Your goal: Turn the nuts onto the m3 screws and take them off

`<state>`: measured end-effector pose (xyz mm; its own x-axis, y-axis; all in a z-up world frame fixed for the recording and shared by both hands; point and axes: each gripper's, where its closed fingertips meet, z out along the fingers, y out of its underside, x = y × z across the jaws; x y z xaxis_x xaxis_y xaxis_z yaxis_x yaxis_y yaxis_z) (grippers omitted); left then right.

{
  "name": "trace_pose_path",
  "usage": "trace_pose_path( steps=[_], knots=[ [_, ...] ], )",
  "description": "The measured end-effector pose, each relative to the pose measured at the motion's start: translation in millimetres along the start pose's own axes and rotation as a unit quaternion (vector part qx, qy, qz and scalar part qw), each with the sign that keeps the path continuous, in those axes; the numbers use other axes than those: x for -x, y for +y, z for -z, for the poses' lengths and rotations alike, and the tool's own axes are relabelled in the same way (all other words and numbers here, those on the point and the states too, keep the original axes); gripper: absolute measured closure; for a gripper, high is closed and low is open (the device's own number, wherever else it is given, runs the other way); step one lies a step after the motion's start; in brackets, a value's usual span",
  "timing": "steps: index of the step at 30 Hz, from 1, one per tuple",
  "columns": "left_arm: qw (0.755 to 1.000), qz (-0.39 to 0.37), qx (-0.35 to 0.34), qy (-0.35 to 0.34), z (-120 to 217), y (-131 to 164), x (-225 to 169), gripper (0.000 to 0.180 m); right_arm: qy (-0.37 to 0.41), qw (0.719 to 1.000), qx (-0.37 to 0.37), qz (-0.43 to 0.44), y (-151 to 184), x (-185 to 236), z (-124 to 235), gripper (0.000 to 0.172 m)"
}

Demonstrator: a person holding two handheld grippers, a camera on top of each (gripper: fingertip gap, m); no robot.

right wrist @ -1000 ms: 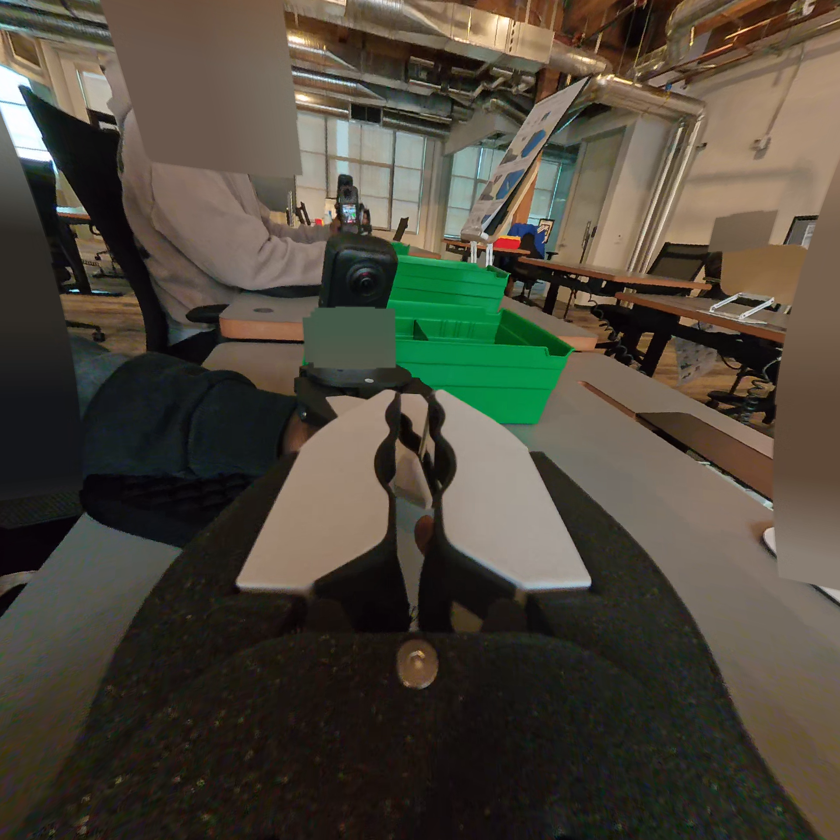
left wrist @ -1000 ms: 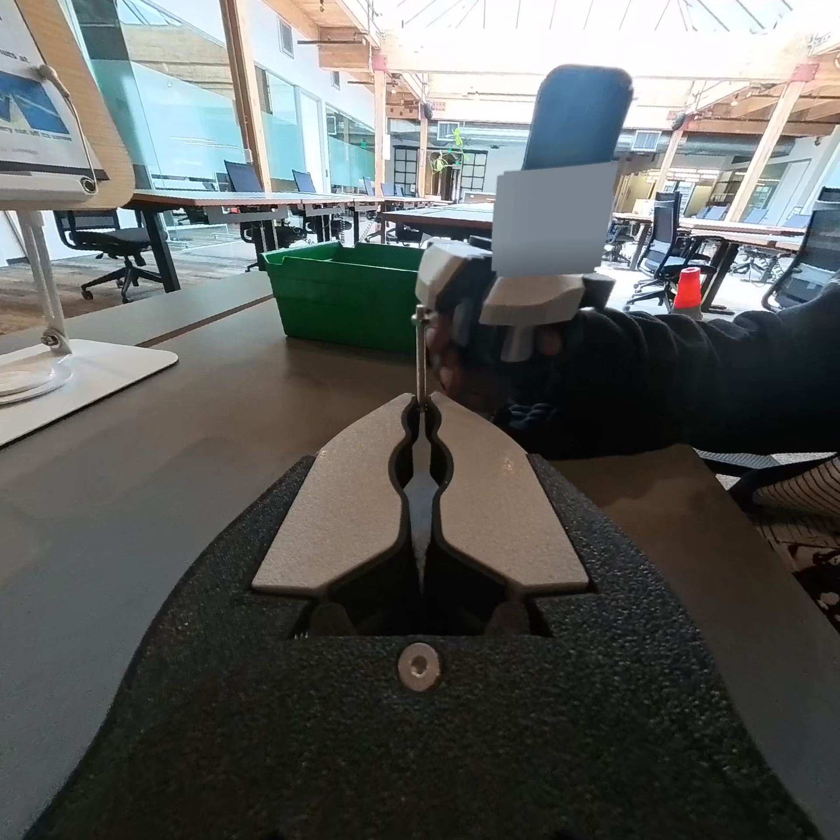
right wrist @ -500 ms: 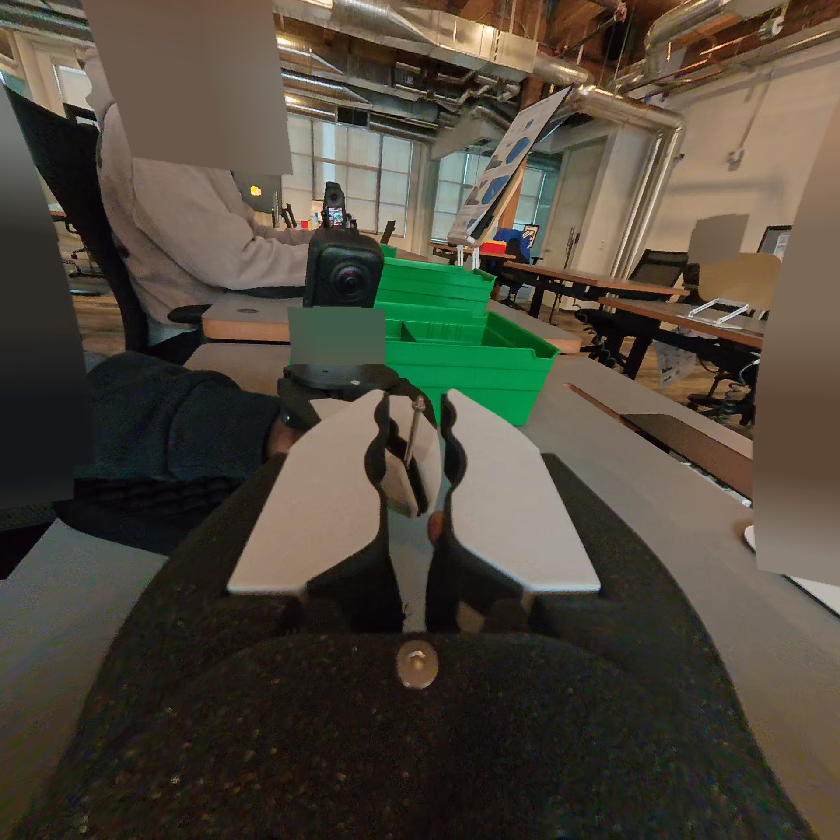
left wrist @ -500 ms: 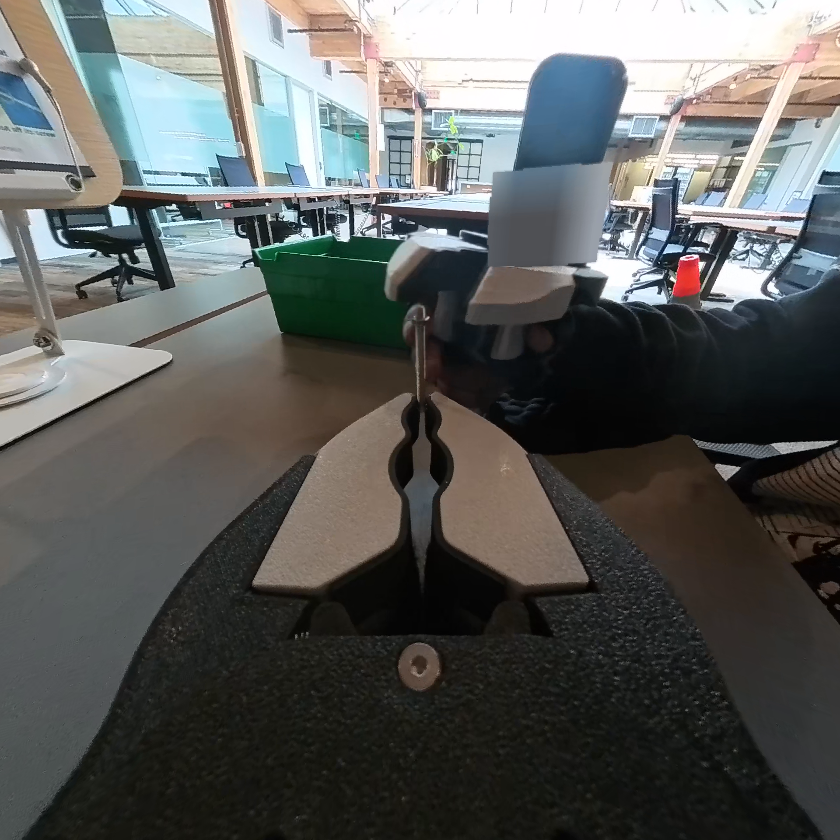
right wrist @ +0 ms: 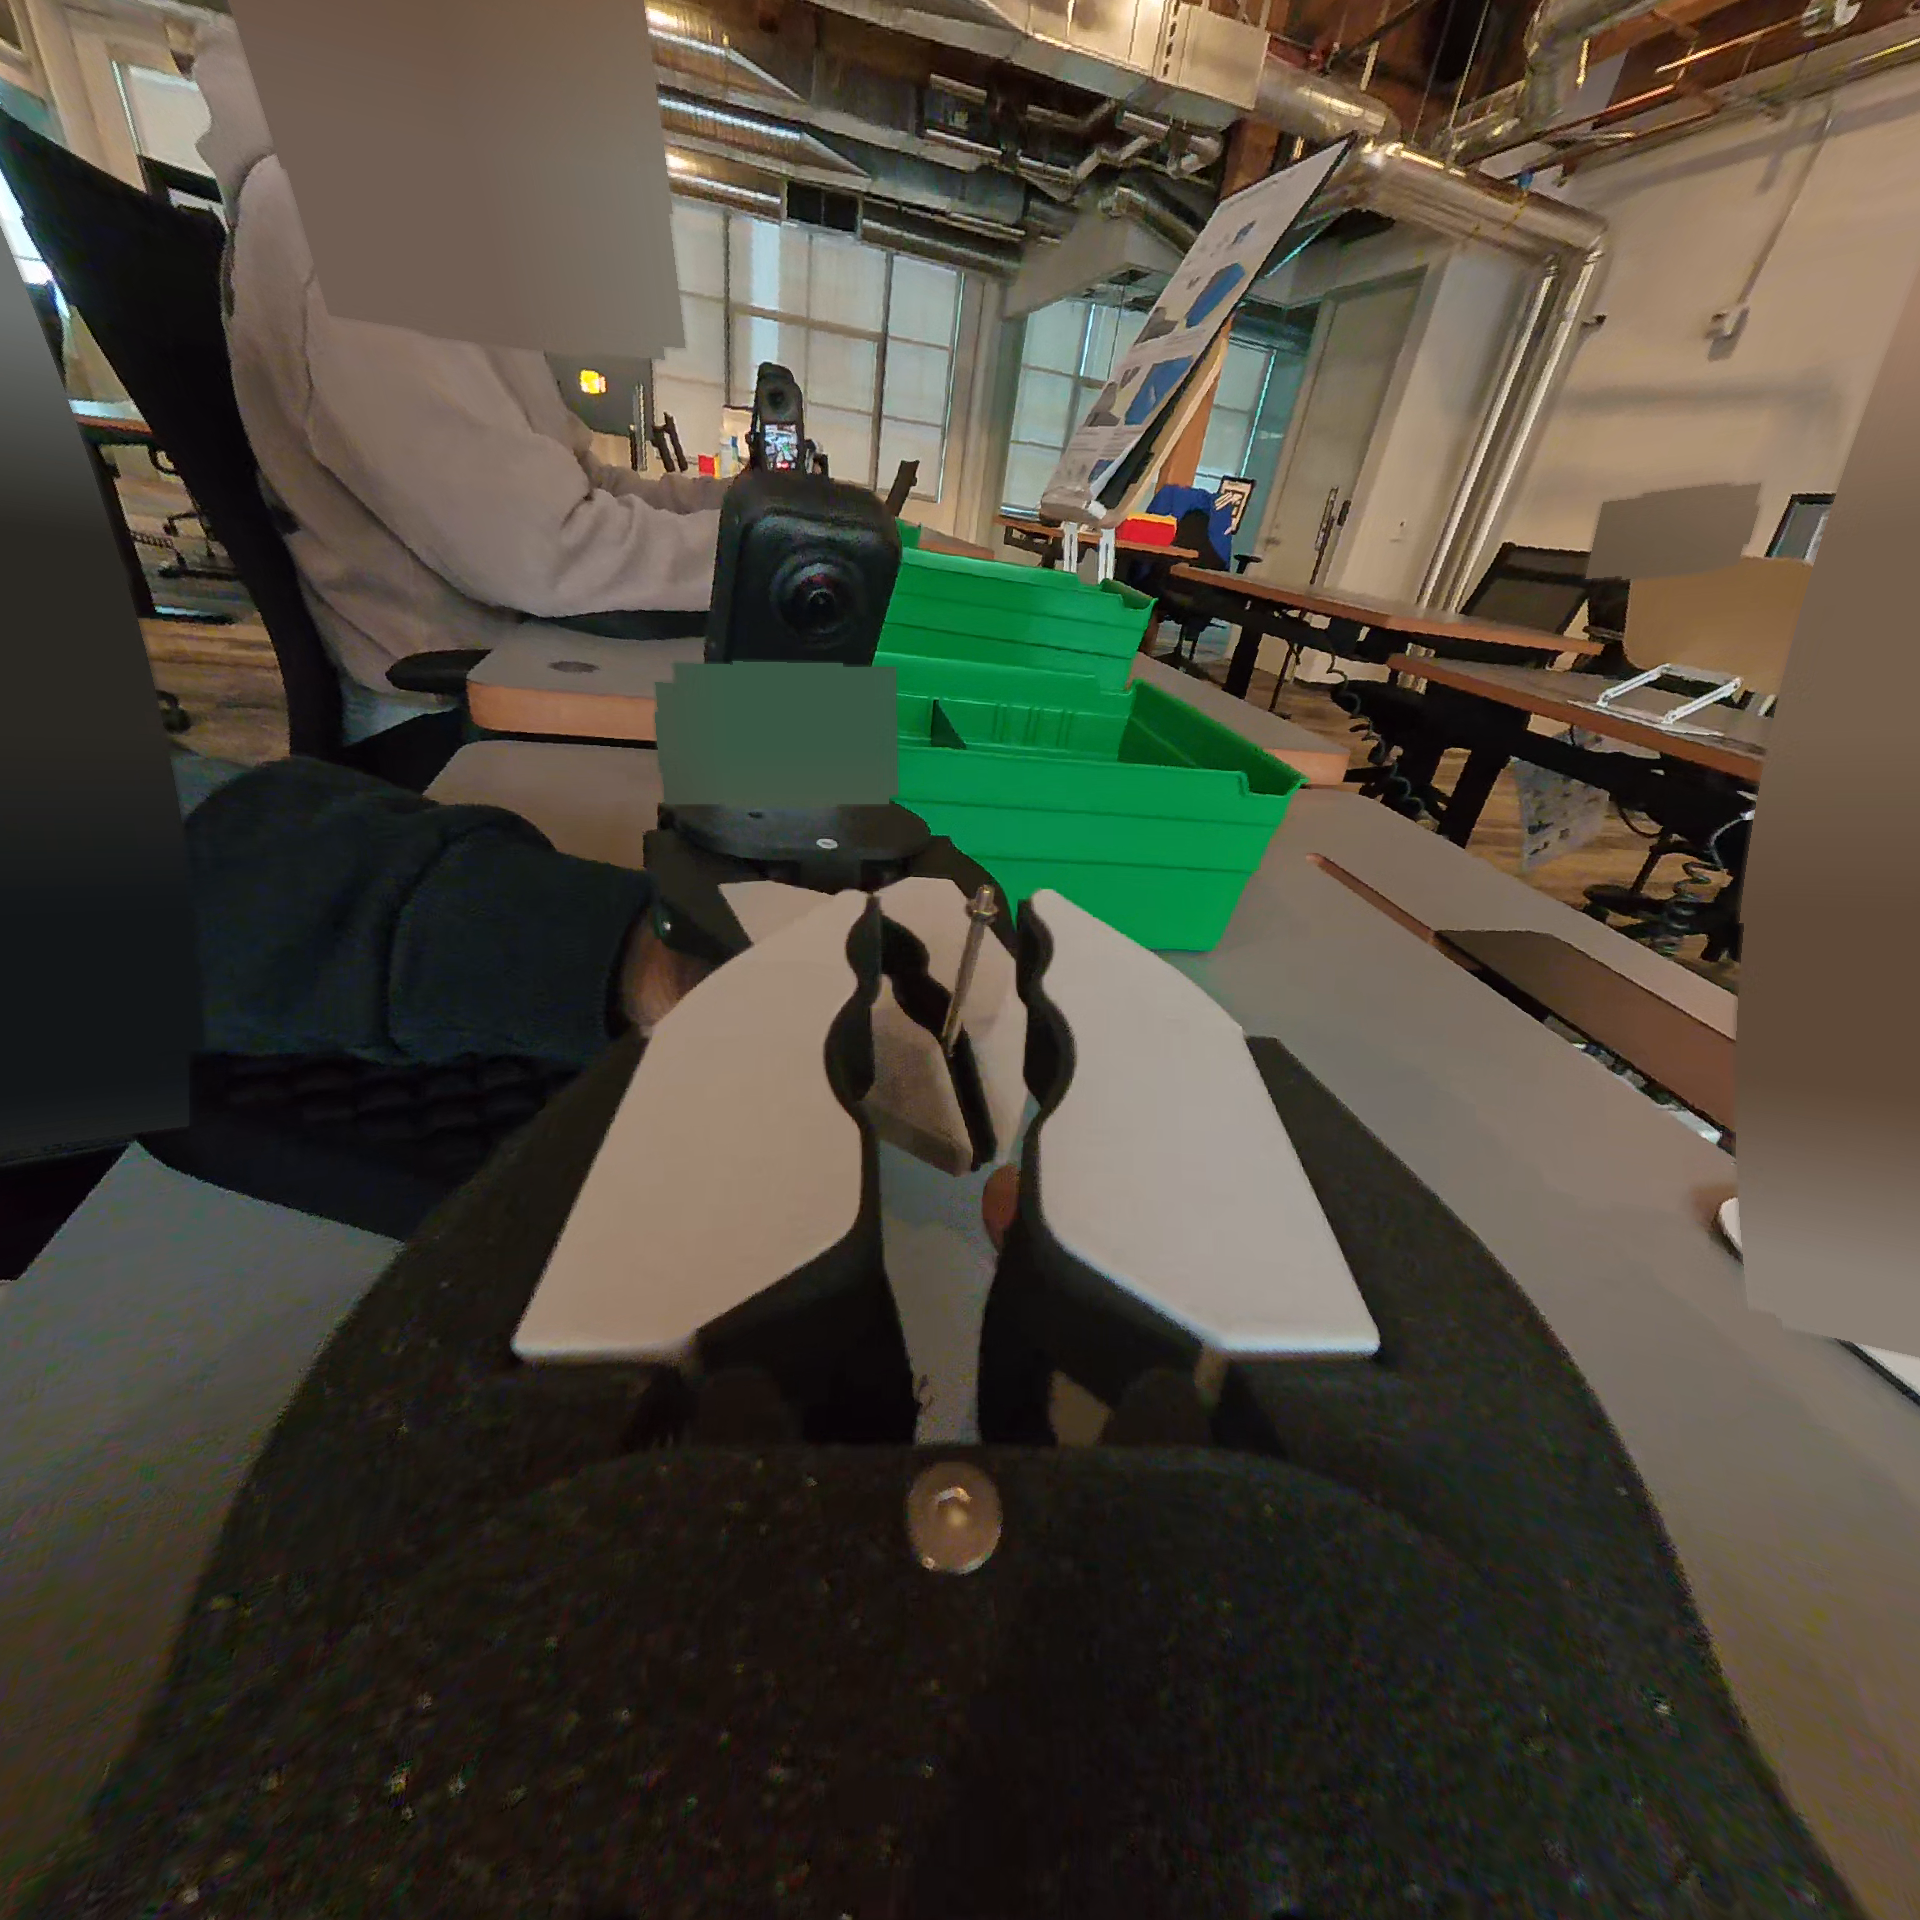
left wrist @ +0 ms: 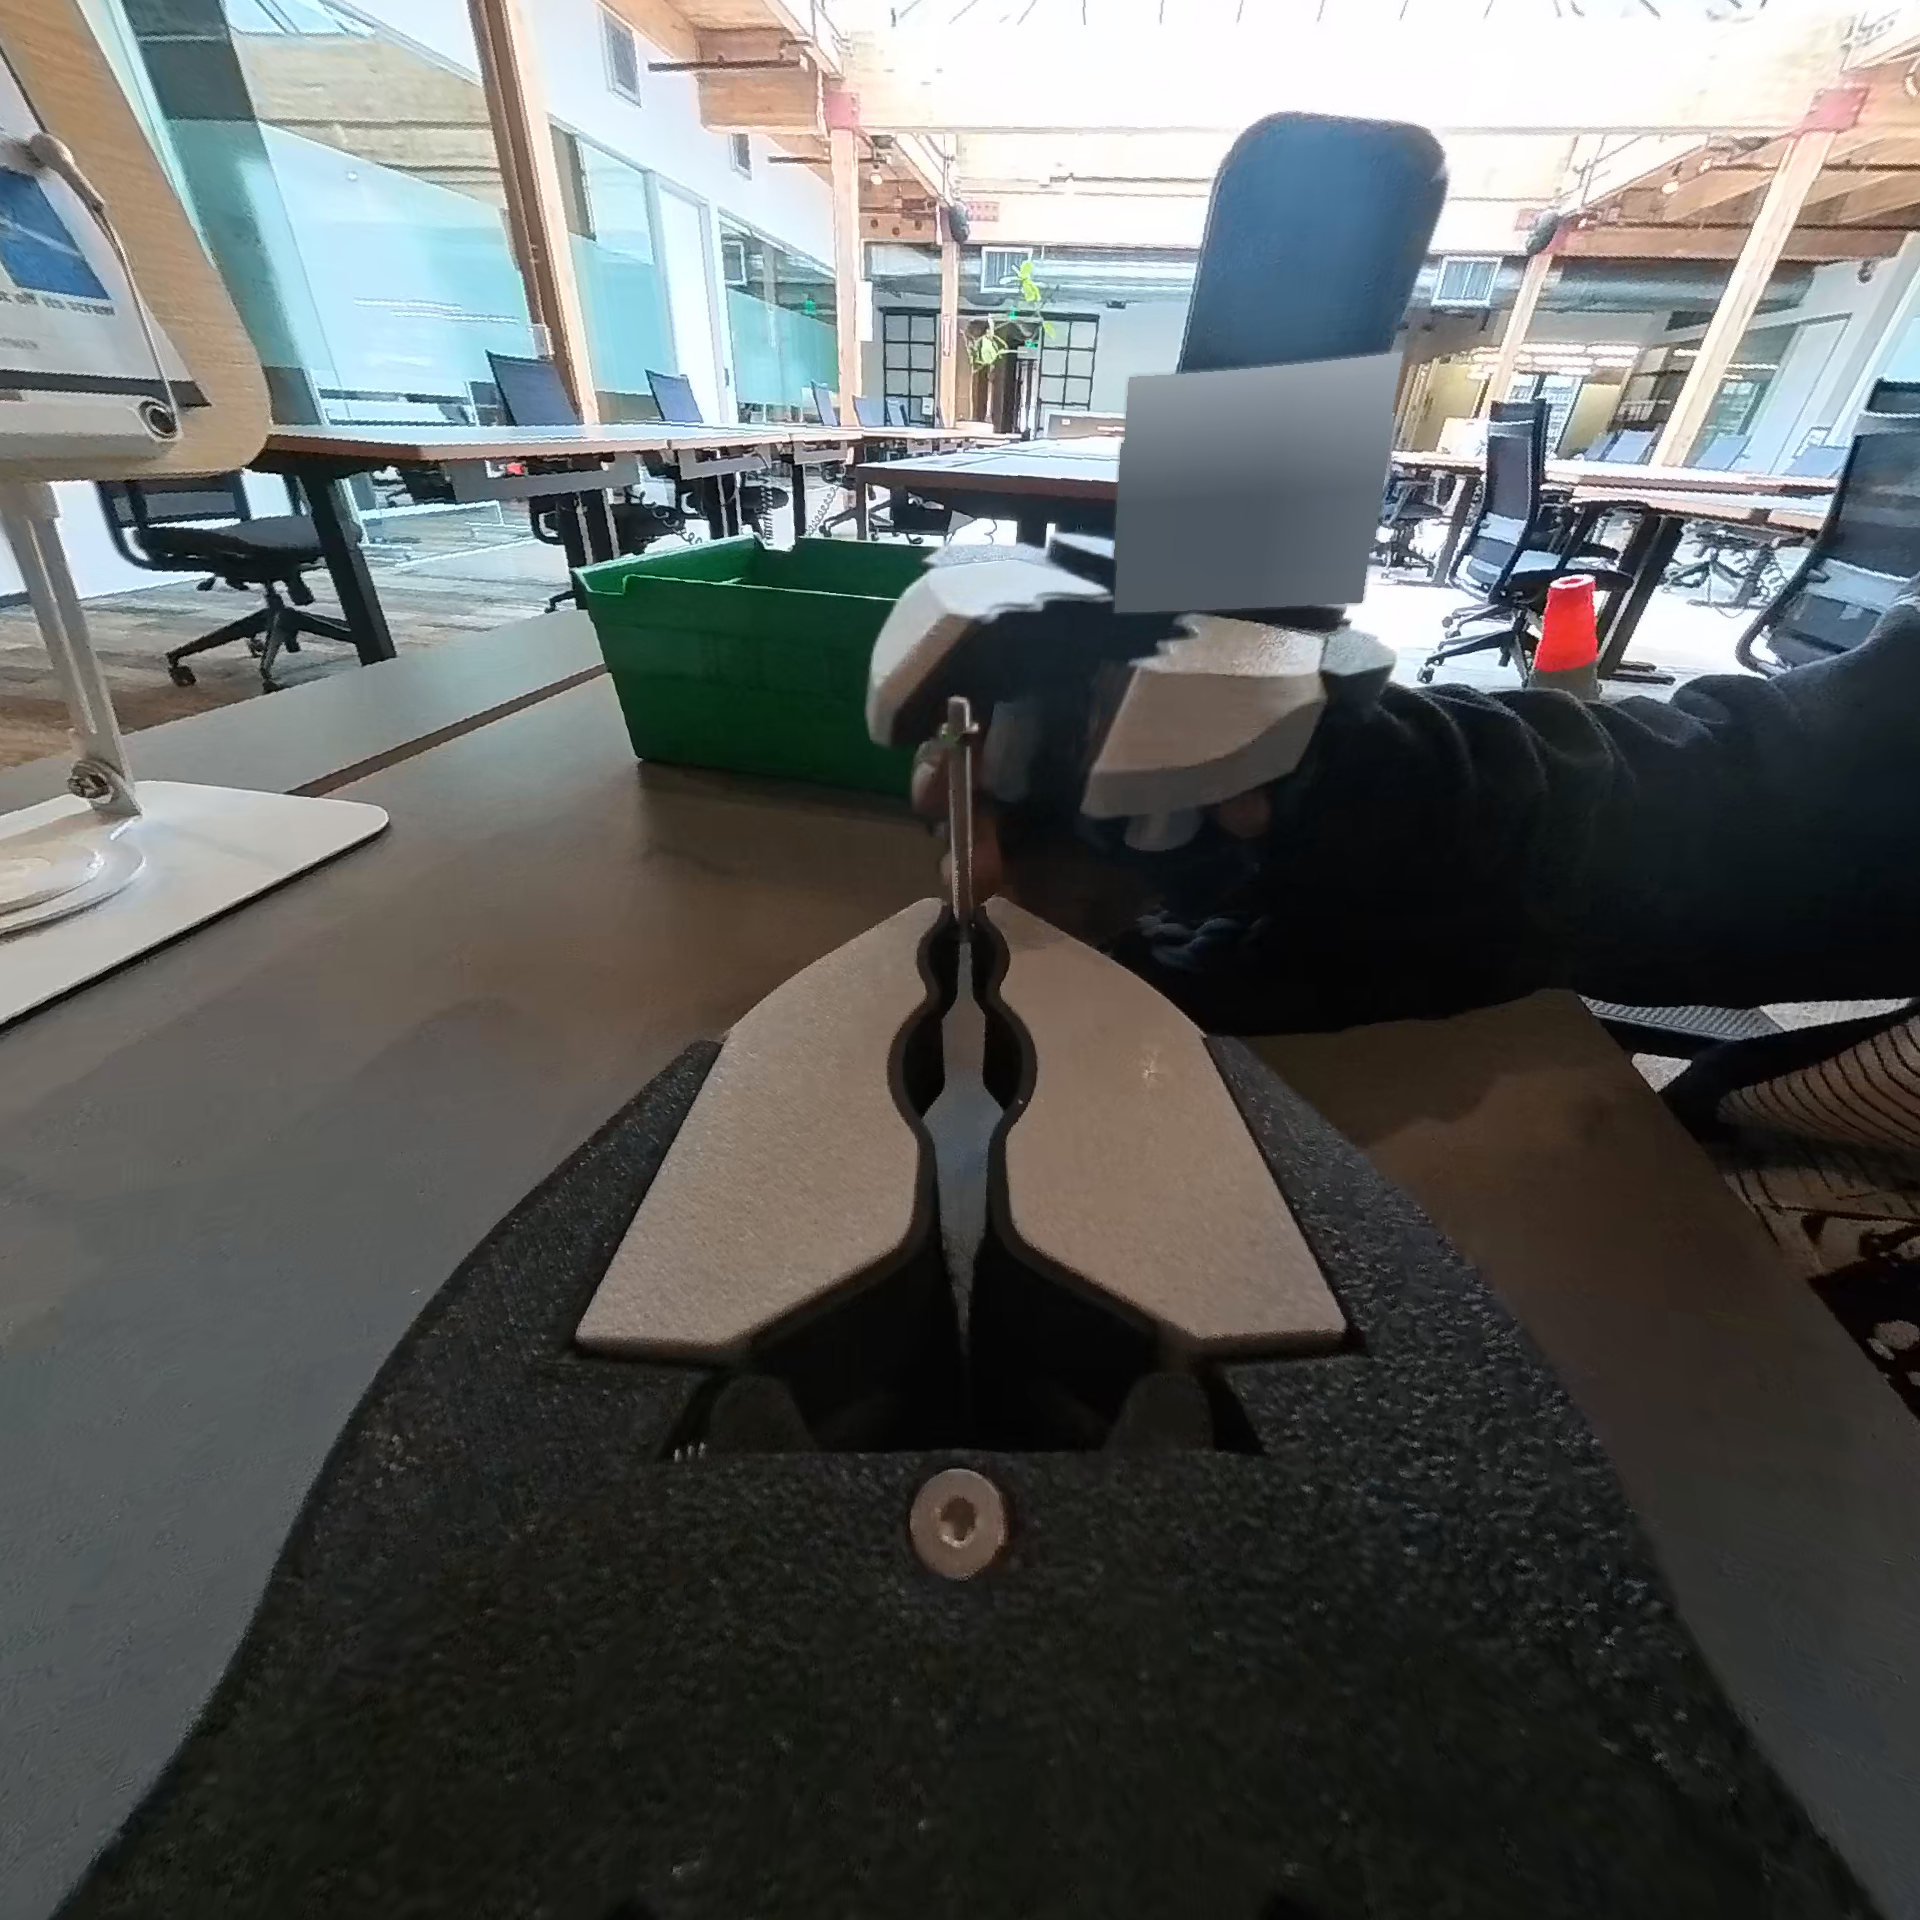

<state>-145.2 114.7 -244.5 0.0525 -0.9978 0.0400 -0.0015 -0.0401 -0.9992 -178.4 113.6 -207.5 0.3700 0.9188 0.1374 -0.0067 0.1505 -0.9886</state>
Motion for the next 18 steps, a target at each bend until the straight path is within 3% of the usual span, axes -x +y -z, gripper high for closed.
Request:
trace_pose_path(
  steps=[7,18],
  knots=[
    [1.0,0.01,-0.009,-0.006,1.8,-2.1,3.3,0.179,-0.006,1.0,0.004,-0.014,-2.6,-0.8,4.2,0.163],
    [1.0,0.004,-0.001,-0.002,0.4,-0.2,1.0,0.179,-0.006,1.0,0.005,-0.002,0.9,2.2,-0.8,0.151]
  ],
)
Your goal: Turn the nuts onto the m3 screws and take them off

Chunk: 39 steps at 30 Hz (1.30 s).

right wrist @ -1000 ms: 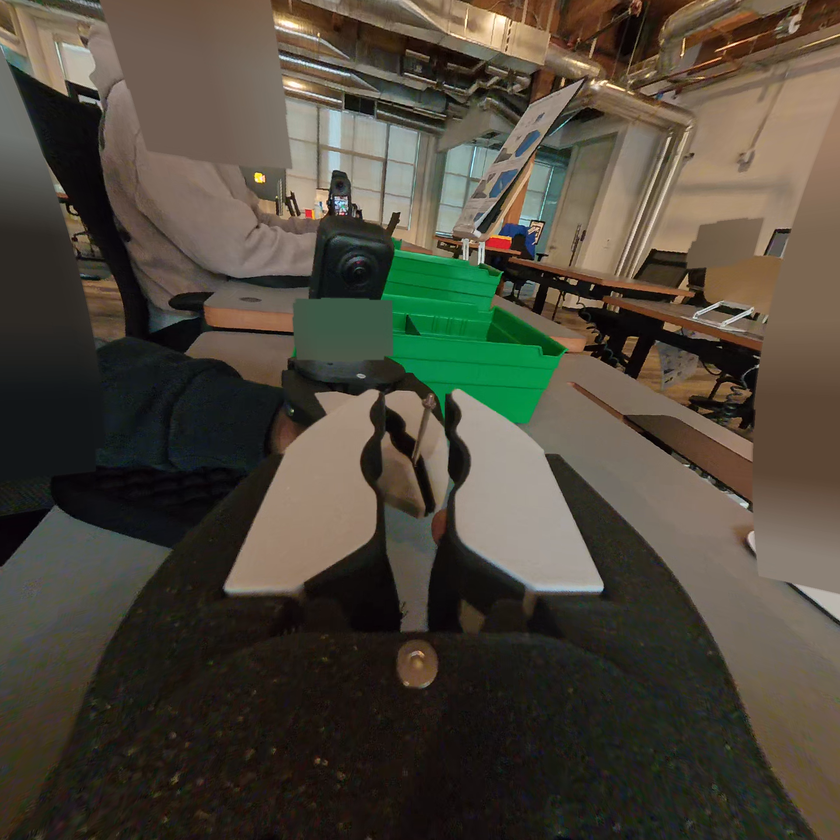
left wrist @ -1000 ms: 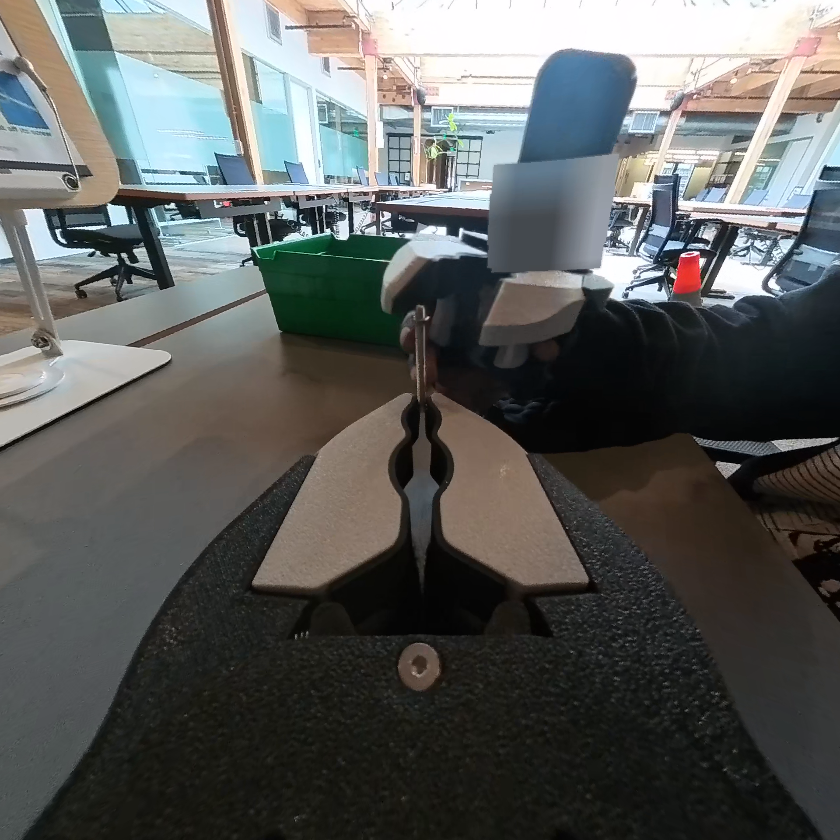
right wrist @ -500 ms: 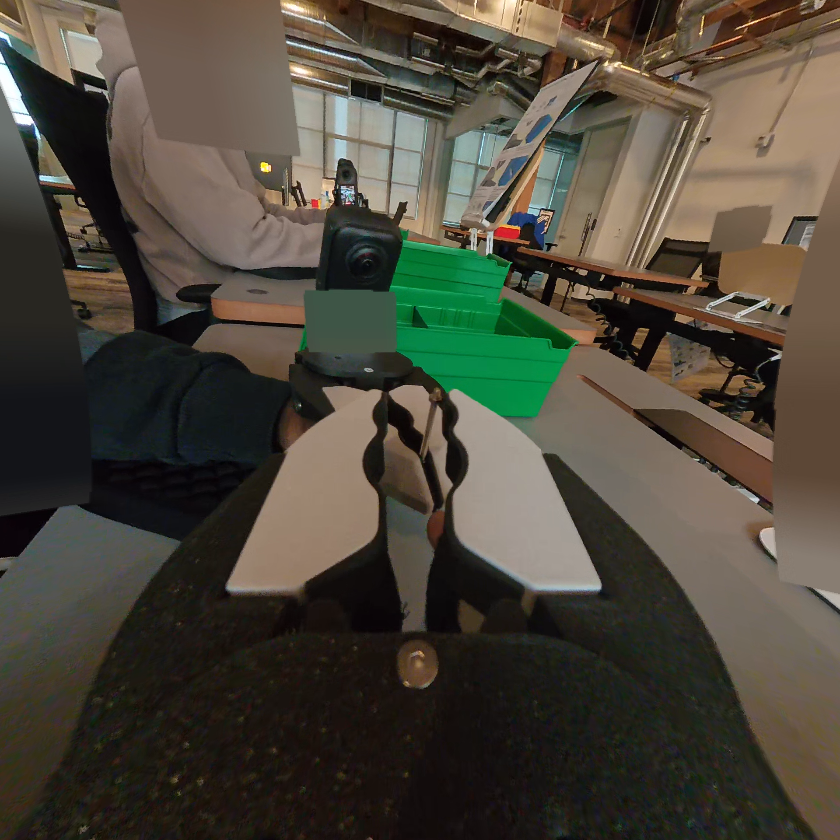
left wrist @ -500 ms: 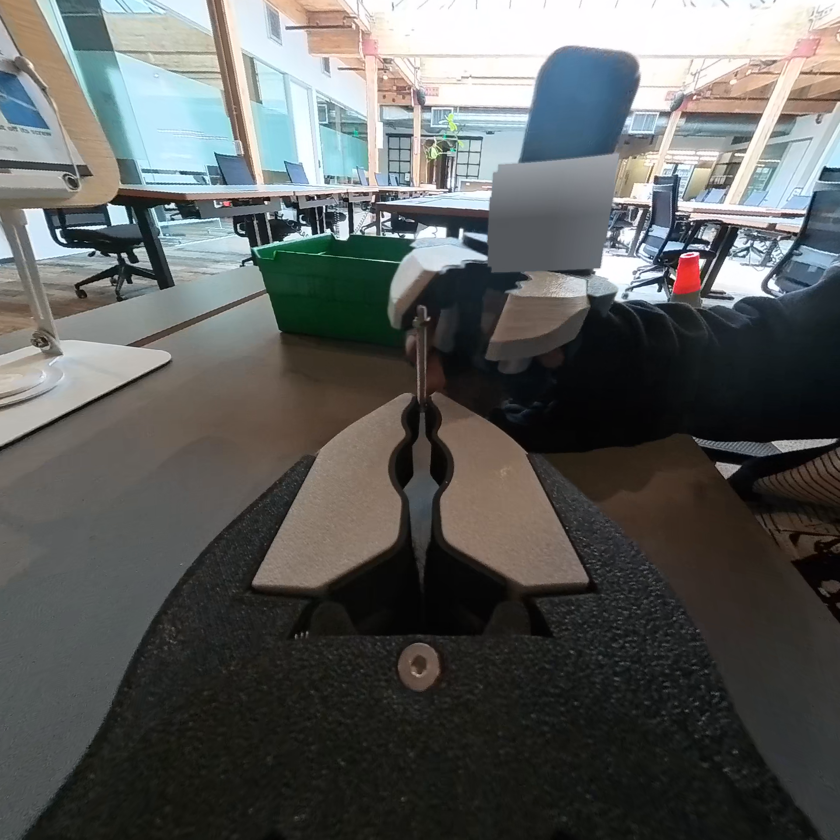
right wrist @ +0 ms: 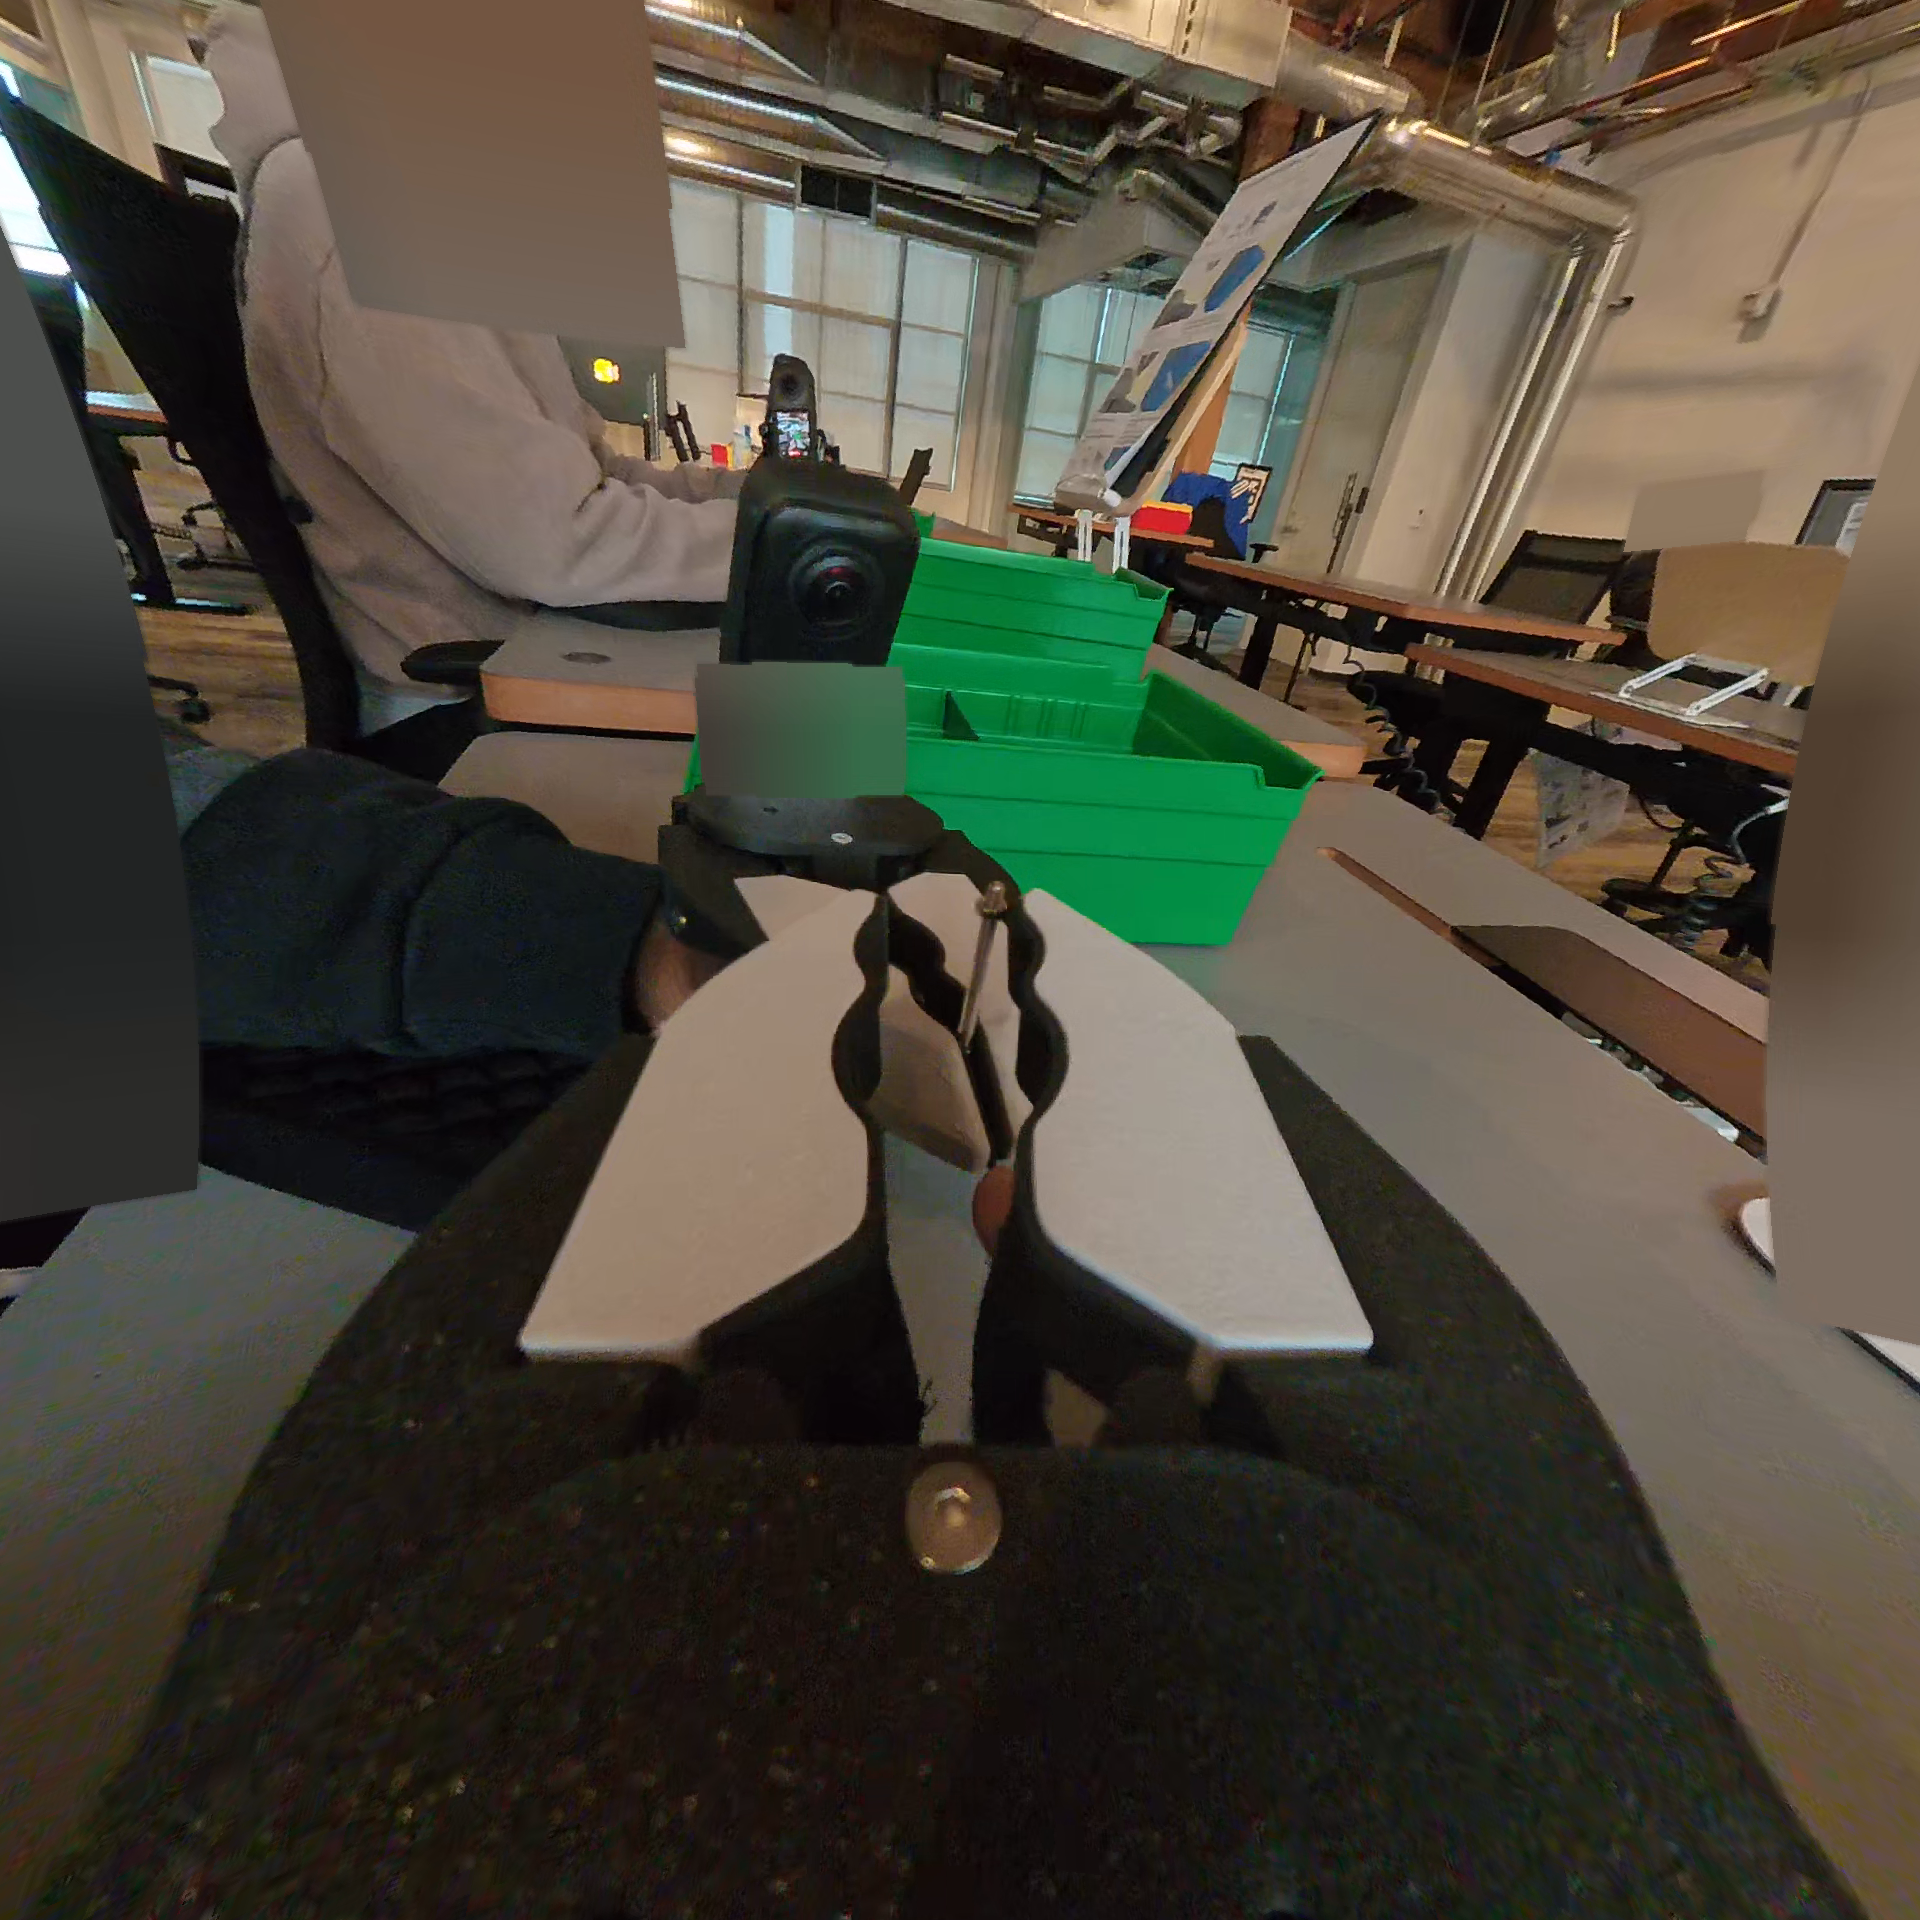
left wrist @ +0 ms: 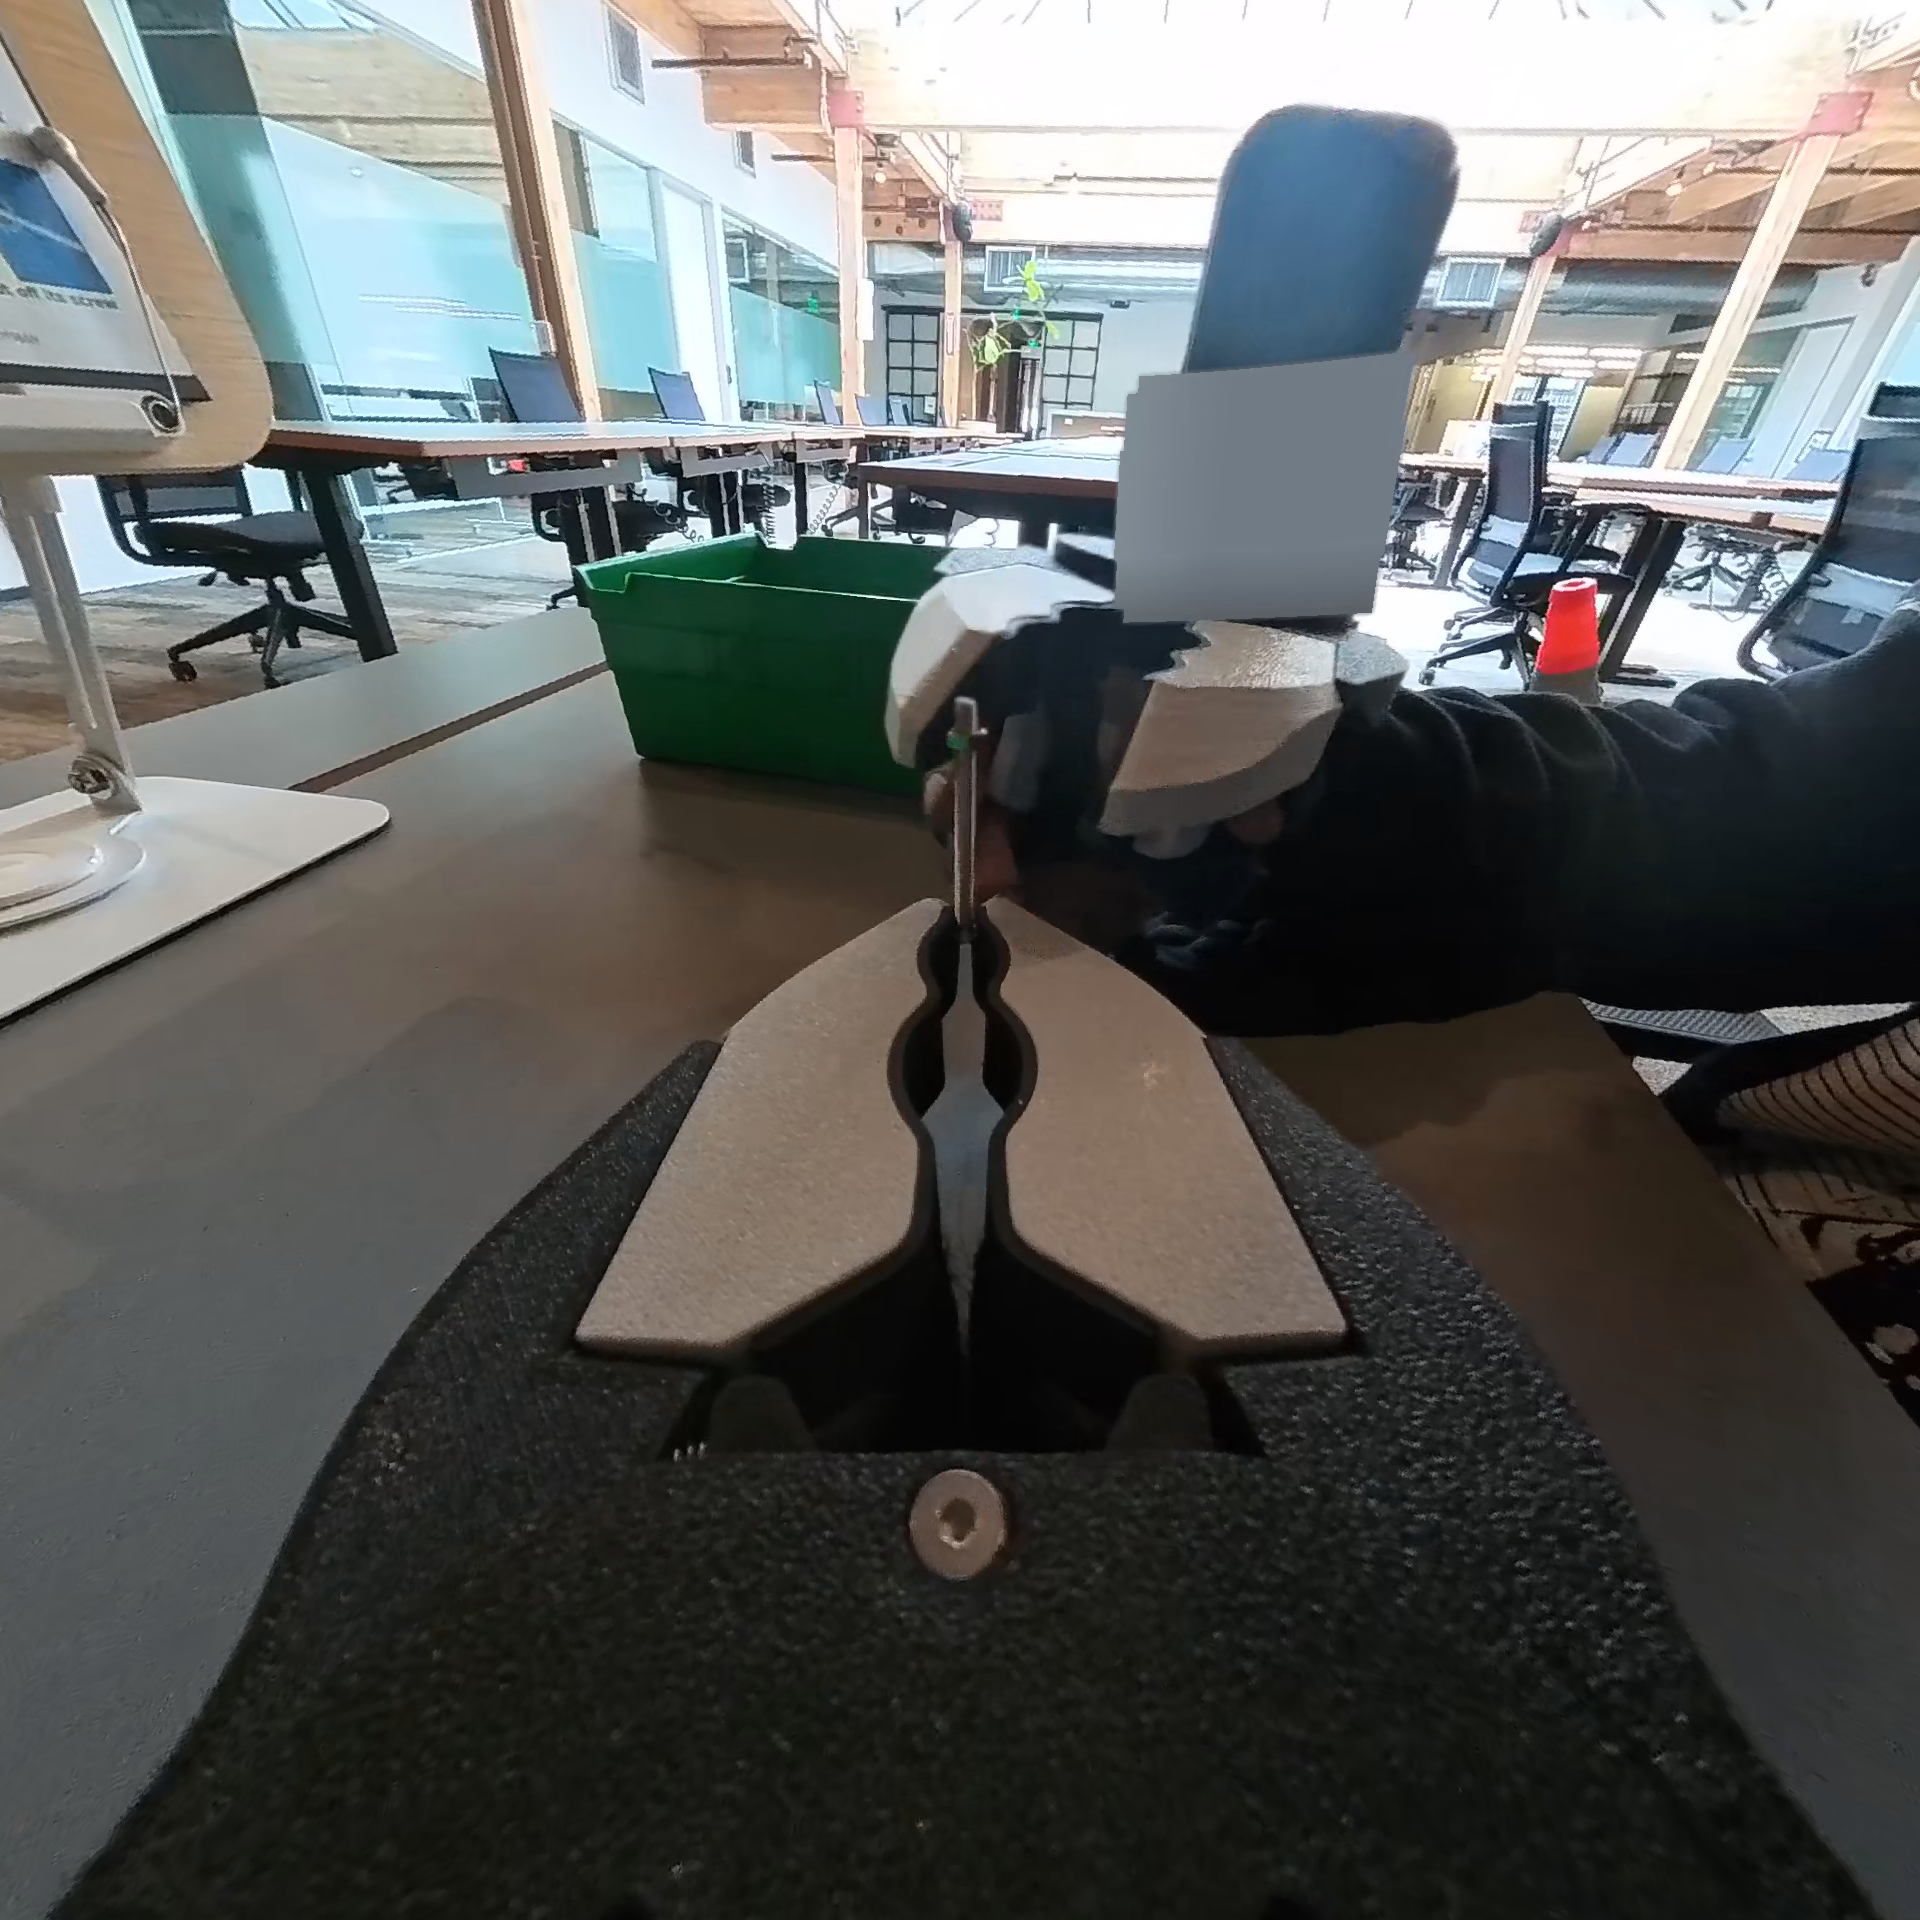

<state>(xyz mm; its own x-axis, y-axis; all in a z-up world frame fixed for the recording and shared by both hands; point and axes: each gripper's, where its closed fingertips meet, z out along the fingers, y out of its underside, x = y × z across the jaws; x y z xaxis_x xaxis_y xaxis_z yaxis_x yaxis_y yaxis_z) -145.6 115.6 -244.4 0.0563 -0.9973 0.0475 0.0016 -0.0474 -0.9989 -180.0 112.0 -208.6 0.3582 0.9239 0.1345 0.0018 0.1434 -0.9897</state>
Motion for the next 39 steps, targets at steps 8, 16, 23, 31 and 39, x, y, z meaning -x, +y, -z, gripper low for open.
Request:
trace_pose_path(
  steps=[8,16,23,31,39],
  knots=[
    [1.0,0.003,-0.004,-0.002,0.9,-0.9,1.1,0.179,0.013,1.0,-0.013,-0.018,-6.0,-8.2,6.2,0.161],
    [1.0,0.003,-0.002,-0.003,0.5,-0.3,1.3,0.179,0.0,1.0,0.005,-0.009,-0.2,-1.3,1.7,0.158],
    [1.0,0.002,-0.001,-0.003,0.3,-0.2,1.2,0.179,0.012,1.0,0.001,-0.01,-1.2,-7.2,3.7,0.158],
    [1.0,0.007,-0.004,-0.007,0.8,-0.9,3.0,0.179,-0.002,1.0,0.005,-0.012,-1.8,-2.3,4.1,0.163],
    [1.0,-0.001,0.004,-0.002,-0.9,1.0,0.5,0.179,0.015,1.0,0.003,0.009,0.5,-5.6,1.3,0.153]
  ],
)
